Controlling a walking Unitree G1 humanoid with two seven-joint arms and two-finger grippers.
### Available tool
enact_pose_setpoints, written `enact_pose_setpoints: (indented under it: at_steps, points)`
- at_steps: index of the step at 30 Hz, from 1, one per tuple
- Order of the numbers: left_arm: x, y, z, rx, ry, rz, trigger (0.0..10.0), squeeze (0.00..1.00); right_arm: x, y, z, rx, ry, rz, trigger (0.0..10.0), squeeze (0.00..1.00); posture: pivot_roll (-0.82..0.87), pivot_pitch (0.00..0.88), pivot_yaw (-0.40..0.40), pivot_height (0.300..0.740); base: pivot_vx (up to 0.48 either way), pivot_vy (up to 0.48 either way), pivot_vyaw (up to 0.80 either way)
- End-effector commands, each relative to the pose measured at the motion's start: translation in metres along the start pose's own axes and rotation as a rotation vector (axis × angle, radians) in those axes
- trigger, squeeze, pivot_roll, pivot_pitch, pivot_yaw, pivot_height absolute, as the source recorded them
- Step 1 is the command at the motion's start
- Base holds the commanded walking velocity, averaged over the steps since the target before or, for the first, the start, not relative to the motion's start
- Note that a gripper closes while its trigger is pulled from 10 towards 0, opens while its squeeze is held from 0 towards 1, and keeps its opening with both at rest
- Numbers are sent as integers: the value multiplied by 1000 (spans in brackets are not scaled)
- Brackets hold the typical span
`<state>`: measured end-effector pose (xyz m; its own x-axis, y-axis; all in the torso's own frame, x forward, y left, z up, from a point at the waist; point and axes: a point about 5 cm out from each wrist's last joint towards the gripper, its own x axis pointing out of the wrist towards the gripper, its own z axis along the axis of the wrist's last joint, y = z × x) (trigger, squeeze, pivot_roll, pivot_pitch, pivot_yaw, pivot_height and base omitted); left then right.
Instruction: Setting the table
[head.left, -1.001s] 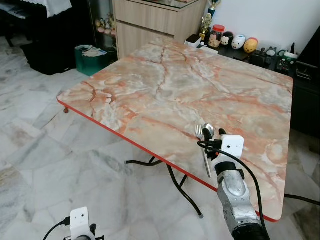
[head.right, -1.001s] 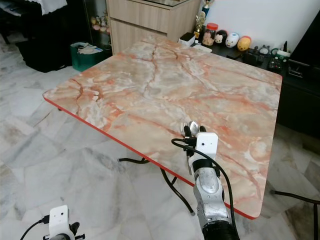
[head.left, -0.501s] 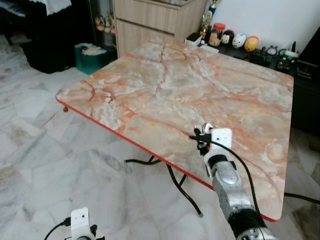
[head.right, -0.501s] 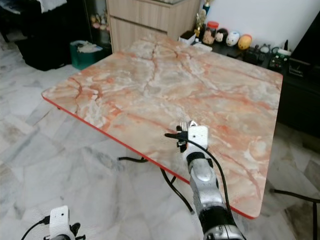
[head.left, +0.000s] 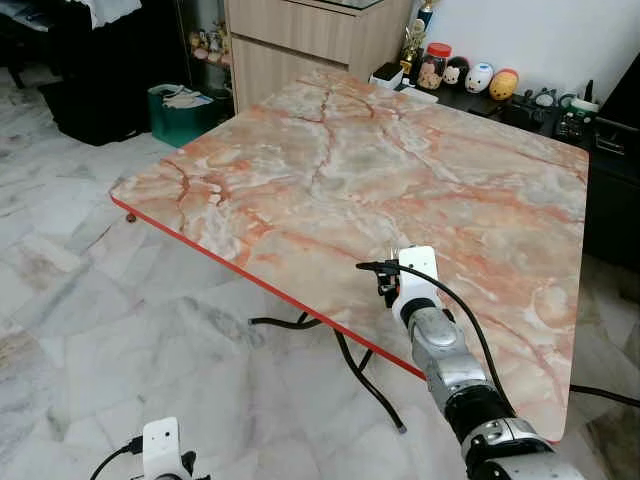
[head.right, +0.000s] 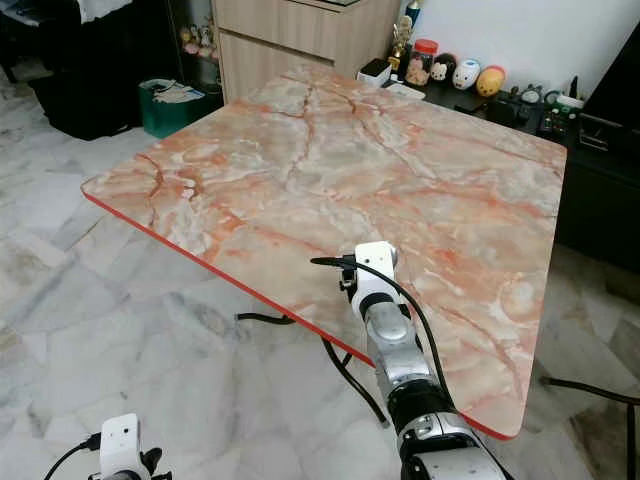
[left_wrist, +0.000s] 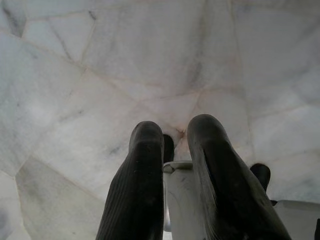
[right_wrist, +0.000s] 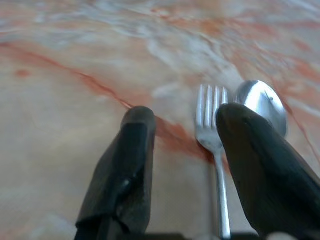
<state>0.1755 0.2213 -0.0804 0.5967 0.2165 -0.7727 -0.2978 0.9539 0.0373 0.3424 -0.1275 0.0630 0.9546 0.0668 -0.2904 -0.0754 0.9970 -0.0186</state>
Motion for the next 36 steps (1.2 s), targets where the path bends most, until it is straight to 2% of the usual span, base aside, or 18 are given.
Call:
enact_pose_setpoints:
  at_steps: [1,8,9,10,15,16,18,19,30,36]
  points:
    - [-2,4,-11,8,47,1,10000,0,3,-4,2,63,27,-34,10000,0,29,21,-93,740,0,0,0]
    - [-2,3,-12,4,52,1,10000,0,5,-6,3,84,33,-59,10000,0,31,18,-94,740,0,0,0]
    - [-2,3,-12,5,52,0,10000,0,5,-6,4,101,33,-64,10000,827,31,18,-94,740,0,0,0]
    - [-2,3,-12,6,53,0,10000,0,5,-7,3,122,39,-69,10000,973,31,18,-94,740,0,0,0]
    - [-2,3,-12,9,54,-3,10000,0,5,-8,0,154,61,-77,10000,945,31,9,-93,740,0,0,0]
    - [-2,3,-12,9,54,-3,10000,0,5,-8,-1,152,67,-79,10000,235,34,7,-92,740,0,0,0]
    - [-2,3,-12,9,54,-3,10000,0,5,-8,-1,152,67,-79,10000,235,34,7,-92,740,0,0,0]
    - [-2,3,-12,10,53,-4,10000,0,5,-8,-1,145,74,-81,10000,0,33,5,-91,740,0,0,0]
    - [-2,4,-11,11,51,-5,10000,0,5,-5,-8,128,121,-63,10000,0,34,9,-89,740,0,0,0]
    - [-2,4,-10,10,51,-4,10000,0,4,-9,-11,128,134,-85,10000,0,33,13,-90,740,0,0,0]
